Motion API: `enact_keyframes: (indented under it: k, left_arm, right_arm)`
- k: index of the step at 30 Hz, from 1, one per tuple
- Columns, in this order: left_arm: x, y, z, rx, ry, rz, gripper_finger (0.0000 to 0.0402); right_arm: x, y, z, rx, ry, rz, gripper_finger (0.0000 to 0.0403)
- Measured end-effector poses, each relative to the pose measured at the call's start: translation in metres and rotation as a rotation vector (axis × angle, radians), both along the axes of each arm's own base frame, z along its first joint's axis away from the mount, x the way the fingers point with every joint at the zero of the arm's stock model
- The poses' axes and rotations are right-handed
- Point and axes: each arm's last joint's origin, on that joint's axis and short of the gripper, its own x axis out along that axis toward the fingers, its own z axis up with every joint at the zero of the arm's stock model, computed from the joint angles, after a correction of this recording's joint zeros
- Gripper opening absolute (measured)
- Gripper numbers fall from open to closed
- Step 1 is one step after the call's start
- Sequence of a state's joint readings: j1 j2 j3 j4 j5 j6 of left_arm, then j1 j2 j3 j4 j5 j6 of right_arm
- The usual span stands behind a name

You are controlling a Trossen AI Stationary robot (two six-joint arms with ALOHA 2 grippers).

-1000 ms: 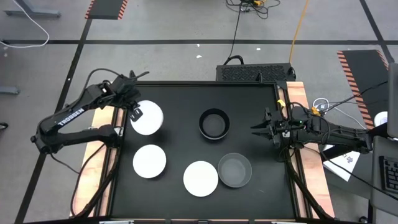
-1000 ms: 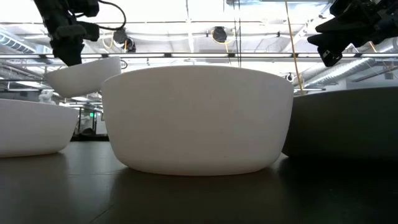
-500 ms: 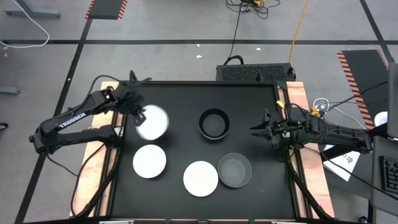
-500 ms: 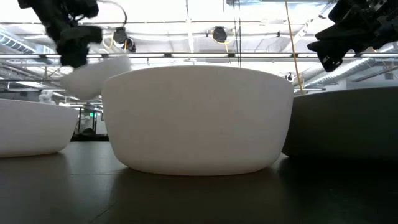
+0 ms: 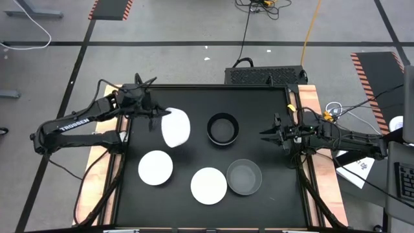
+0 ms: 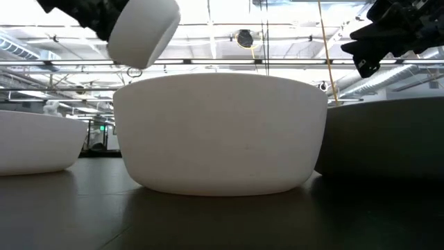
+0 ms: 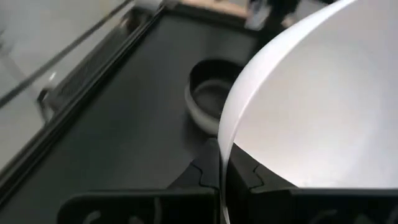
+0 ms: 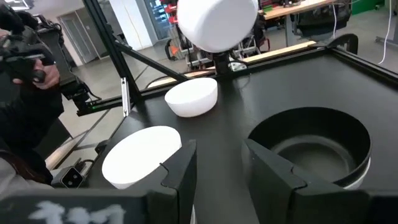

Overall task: Nest bowls inside each other
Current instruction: Stack the top left white bowl on the black bowl

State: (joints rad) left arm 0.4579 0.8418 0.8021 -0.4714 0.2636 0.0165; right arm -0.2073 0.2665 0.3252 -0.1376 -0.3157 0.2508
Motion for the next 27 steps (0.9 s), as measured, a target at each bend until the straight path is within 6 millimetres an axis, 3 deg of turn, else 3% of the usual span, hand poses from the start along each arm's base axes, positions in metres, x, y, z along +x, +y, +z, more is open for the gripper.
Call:
enact_keyframes:
  k: [13,21,27]
  left_arm:
    - [0.057,0.020,-0.003,0.066,-0.068,-0.100,0.0000]
    - [0.112,0.046,0.014,0.055,-0.004,-0.153,0.0000]
    - [0.158,0.069,0.016,0.003,0.097,-0.193,0.0000]
  right_arm:
    - [0.000,0.000,0.000,-0.003,0.001,0.000,0.0121]
    - [0.000,0.000,0.000,-0.004,0.001,0.001,0.0121]
    - [0.000,0.000,0.000,-0.004,0.001,0.004,0.0121]
